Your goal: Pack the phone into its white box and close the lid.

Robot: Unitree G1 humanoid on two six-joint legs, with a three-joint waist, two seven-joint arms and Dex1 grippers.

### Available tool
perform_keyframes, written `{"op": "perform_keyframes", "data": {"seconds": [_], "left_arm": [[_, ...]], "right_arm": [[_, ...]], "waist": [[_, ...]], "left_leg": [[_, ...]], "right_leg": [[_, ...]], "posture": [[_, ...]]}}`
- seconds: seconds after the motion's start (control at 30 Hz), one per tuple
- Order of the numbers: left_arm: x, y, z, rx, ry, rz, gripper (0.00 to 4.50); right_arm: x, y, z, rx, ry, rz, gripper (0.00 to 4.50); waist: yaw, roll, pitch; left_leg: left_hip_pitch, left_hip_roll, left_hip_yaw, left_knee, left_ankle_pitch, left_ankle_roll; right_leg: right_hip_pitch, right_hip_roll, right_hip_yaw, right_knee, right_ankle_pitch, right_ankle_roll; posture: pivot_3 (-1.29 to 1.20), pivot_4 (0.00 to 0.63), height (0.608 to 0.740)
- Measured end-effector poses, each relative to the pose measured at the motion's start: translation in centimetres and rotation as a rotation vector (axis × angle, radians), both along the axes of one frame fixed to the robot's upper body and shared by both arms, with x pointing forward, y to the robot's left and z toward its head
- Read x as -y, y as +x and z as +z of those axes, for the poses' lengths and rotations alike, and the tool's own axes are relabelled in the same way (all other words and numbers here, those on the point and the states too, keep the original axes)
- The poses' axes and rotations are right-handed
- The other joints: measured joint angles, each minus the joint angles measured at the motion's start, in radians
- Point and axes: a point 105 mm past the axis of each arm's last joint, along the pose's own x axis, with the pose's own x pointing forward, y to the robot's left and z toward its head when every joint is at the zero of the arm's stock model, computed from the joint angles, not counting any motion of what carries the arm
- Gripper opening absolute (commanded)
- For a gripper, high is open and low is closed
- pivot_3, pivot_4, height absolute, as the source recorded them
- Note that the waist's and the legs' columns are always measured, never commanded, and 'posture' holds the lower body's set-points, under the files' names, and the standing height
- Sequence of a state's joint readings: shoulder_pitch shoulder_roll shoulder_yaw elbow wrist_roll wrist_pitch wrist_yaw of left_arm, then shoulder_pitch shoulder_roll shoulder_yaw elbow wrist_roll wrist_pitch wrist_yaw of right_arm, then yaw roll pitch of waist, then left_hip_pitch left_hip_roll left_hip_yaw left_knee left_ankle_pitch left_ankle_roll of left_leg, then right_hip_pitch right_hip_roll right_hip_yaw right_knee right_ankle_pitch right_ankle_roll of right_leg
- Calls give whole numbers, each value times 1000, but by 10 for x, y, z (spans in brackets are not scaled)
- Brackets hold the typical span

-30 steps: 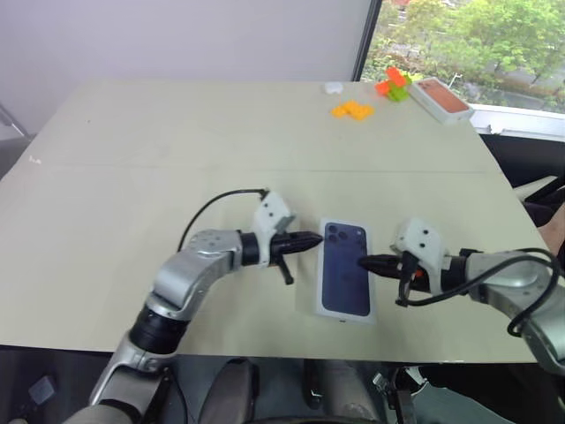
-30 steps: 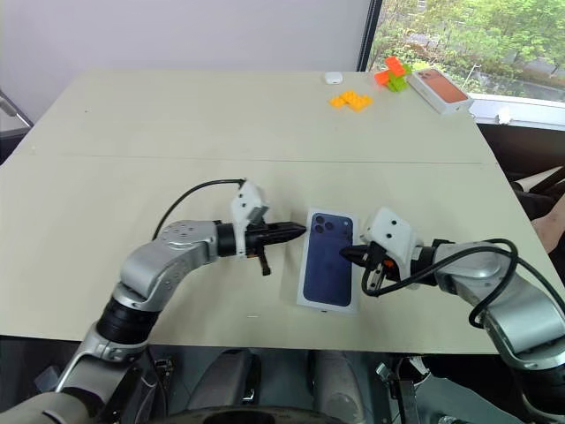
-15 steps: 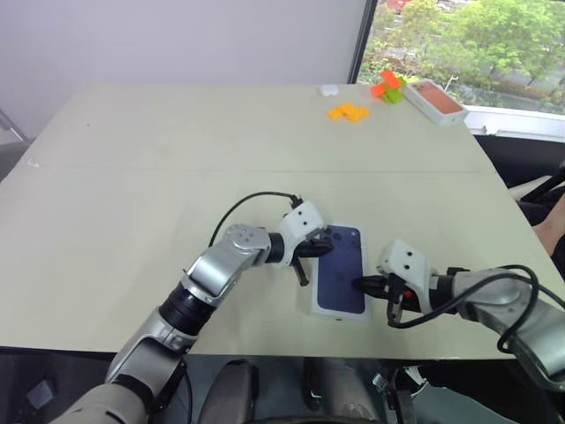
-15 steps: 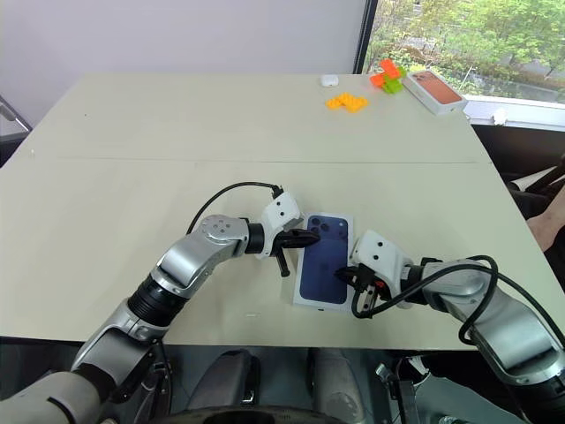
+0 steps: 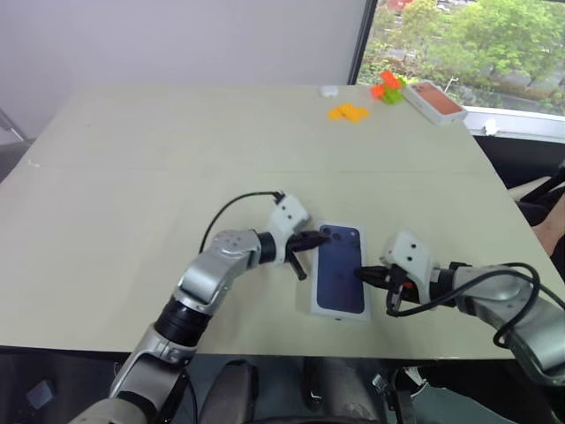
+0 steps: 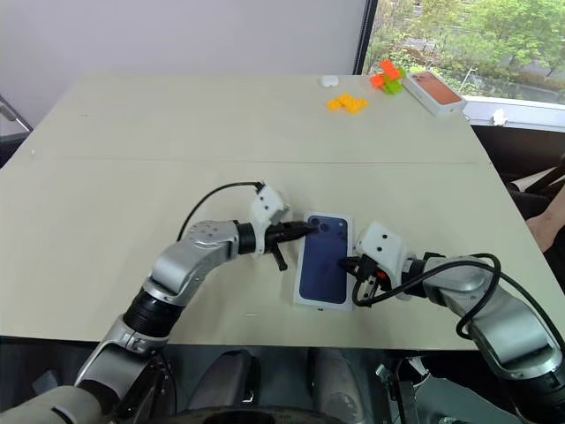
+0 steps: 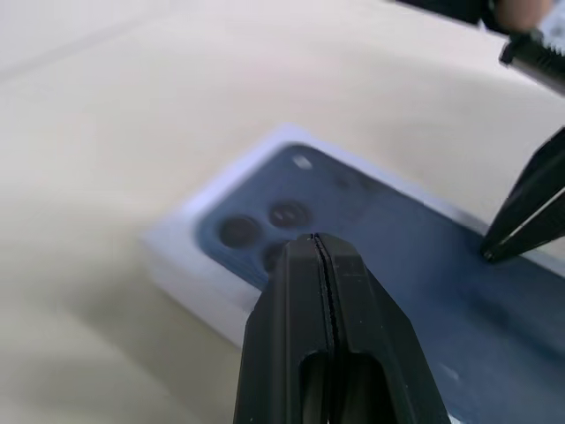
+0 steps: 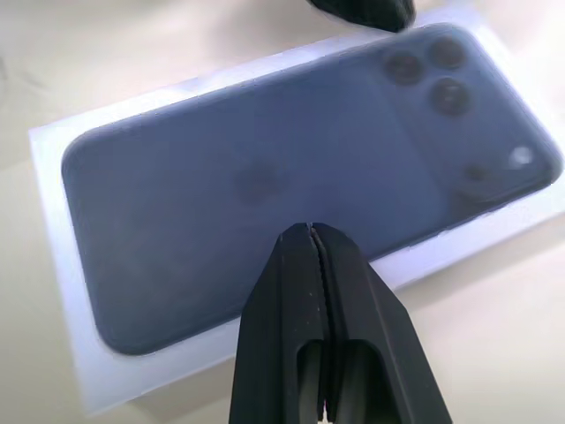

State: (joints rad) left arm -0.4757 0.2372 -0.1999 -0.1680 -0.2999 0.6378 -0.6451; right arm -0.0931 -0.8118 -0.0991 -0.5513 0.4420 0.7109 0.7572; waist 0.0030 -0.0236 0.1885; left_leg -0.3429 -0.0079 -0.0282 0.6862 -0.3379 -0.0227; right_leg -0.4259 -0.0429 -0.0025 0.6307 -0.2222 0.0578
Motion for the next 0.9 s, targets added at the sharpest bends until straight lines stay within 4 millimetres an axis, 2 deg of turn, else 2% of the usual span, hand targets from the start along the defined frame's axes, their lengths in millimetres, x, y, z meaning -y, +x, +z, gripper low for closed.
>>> {"op": "perform_keyframes", "data": {"seconds": [0.07, 0.13, 0.23, 0.33, 0.43, 0.53, 0.67, 0.9], "left_arm": [[-42, 7, 20, 69, -17, 125, 0], [-83, 8, 20, 77, 3, 234, 0], [-130, -1, 1, 6, 23, 352, 0], [-169, -10, -2, -19, 31, 435, 0], [-207, -26, -6, -40, 64, 523, 0], [-226, -45, -21, -96, 94, 551, 0], [-242, -61, -35, -133, 150, 568, 0], [-258, -66, -39, -143, 148, 625, 0]], "right_arm": [[21, 14, 28, 111, 46, -100, 31], [38, 20, 35, 136, 62, -161, 31], [55, 22, 23, 84, 77, -202, 31], [59, 20, 16, 56, 88, -181, 31], [72, 22, 12, 32, 99, -205, 31], [80, 24, 5, 1, 118, -224, 31], [76, 27, 1, -15, 141, -212, 31], [69, 27, -8, -44, 175, -184, 31]], "waist": [[-3, 1, 0], [-4, 1, -1], [1, 1, 0], [6, 1, 0], [6, 1, 0], [7, 2, 0], [7, 2, 0], [6, 2, 0]], "left_leg": [[1, 1, 0, -2, 0, 0], [1, 1, -1, -4, 0, 0], [-1, 1, 0, -4, 0, 0], [-3, 0, 0, -3, 0, 0], [-3, -1, 1, -3, 0, 0], [-3, -1, 1, -3, 0, 0], [-2, 1, 1, -3, 0, 0], [-2, 1, 1, -3, 0, 0]], "right_leg": [[0, 0, 0, 0, 0, 0], [0, 2, 0, 0, 0, 0], [-2, 0, 0, -1, 0, -1], [-3, -1, 0, -2, 0, 0], [-2, -3, 0, -3, 0, -1], [-2, -3, 0, -3, -1, -1], [-2, -2, 0, -3, -2, -4], [-2, -2, 0, -2, -2, -4]], "posture": [[0, 150, 740], [0, 150, 740], [0, 150, 740], [0, 150, 740], [0, 150, 740], [0, 150, 740], [0, 150, 740], [0, 150, 740]]}}
